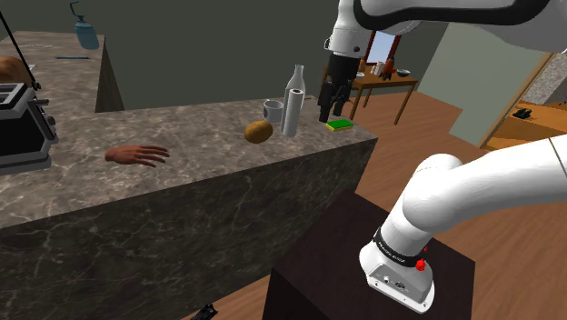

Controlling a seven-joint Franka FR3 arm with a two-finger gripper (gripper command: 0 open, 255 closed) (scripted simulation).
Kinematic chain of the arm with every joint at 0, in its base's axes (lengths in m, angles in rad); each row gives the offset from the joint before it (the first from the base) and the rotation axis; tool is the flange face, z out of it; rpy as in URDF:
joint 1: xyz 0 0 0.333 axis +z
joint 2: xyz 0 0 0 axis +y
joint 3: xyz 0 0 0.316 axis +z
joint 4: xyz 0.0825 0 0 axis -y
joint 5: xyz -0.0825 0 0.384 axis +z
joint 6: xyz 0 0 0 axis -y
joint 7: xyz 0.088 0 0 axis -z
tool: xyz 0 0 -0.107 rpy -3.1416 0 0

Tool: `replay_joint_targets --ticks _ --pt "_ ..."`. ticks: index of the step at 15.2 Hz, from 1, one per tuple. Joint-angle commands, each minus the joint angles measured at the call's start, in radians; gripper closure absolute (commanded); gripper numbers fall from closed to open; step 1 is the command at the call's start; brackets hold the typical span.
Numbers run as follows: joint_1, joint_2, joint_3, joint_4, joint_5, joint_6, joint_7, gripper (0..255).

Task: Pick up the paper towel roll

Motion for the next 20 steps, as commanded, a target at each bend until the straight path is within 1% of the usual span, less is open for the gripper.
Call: replay_joint_targets --ticks 1,6,11,15,20 --pt "0.000 0.000 0.000 0.000 0.000 0.000 0.000 0" --pt "-0.022 0.153 -0.073 0.082 -0.032 0.087 -0.081 0" --pt "-0.035 0.316 -0.143 0.192 -0.038 0.155 -0.161 0" --pt "-0.042 0.452 -0.195 0.301 -0.022 0.191 -0.228 0" --pt "-0.056 0.629 -0.253 0.464 0.025 0.212 -0.316 0"
